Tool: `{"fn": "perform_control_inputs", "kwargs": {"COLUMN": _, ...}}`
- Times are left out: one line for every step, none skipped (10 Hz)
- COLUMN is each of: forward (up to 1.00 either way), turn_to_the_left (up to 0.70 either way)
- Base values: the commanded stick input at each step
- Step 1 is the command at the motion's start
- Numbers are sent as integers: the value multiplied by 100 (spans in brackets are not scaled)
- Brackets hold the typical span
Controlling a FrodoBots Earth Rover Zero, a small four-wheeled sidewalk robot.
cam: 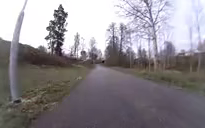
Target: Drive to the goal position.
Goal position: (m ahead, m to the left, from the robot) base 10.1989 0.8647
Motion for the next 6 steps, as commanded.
{"fn": "perform_control_inputs", "kwargs": {"forward": 70, "turn_to_the_left": 0}}
{"fn": "perform_control_inputs", "kwargs": {"forward": 70, "turn_to_the_left": 0}}
{"fn": "perform_control_inputs", "kwargs": {"forward": 70, "turn_to_the_left": 0}}
{"fn": "perform_control_inputs", "kwargs": {"forward": 70, "turn_to_the_left": 0}}
{"fn": "perform_control_inputs", "kwargs": {"forward": 70, "turn_to_the_left": 0}}
{"fn": "perform_control_inputs", "kwargs": {"forward": 70, "turn_to_the_left": 0}}
